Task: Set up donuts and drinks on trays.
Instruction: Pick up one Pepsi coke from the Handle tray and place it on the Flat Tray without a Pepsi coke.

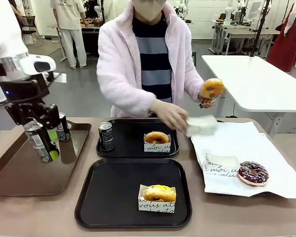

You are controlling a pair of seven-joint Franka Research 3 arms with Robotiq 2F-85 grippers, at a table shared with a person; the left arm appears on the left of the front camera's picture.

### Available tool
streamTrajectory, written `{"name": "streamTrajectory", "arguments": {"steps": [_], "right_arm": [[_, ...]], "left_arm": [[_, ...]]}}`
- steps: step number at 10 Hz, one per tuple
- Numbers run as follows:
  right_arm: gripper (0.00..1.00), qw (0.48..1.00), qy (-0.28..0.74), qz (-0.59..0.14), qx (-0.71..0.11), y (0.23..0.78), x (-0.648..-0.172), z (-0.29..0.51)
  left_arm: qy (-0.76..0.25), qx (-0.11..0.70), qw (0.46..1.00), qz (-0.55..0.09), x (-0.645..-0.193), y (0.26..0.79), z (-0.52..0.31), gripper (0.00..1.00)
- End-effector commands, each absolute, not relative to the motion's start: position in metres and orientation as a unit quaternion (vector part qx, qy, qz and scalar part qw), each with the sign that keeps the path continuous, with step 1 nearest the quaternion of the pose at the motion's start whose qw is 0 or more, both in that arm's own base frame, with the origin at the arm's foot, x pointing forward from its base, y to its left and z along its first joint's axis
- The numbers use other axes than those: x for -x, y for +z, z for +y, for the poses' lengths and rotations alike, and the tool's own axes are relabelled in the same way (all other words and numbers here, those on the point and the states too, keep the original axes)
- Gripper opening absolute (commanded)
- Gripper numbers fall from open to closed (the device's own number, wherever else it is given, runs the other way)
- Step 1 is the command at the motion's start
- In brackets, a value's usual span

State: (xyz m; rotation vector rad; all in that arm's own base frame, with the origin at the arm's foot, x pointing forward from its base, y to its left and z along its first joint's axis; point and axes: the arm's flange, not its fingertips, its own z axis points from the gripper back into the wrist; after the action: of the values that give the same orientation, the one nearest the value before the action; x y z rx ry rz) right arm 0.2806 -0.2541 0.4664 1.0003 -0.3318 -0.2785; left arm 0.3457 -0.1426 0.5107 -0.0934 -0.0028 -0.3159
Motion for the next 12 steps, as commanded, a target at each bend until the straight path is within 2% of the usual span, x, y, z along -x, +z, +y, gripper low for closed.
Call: {"name": "streamTrajectory", "arguments": {"steps": [1,7,9,12], "right_arm": [[1.00,0.850,-0.128,-0.166,-0.483,0.467,-0.281,-0.255],[1.00,0.850,-0.128,-0.166,-0.483,0.467,-0.281,-0.255],[1.00,0.850,-0.128,-0.166,-0.483,0.467,-0.281,-0.255],[1.00,0.850,-0.128,-0.166,-0.483,0.467,-0.281,-0.255]], "left_arm": [[-0.179,0.066,0.982,0.003,-0.333,0.502,-0.154,0.58],[-0.176,0.047,0.983,0.009,-0.331,0.499,-0.160,0.58],[-0.167,0.059,0.984,-0.013,-0.327,0.490,-0.196,0.58],[-0.170,0.056,0.984,0.004,-0.330,0.455,-0.244,0.58]]}}
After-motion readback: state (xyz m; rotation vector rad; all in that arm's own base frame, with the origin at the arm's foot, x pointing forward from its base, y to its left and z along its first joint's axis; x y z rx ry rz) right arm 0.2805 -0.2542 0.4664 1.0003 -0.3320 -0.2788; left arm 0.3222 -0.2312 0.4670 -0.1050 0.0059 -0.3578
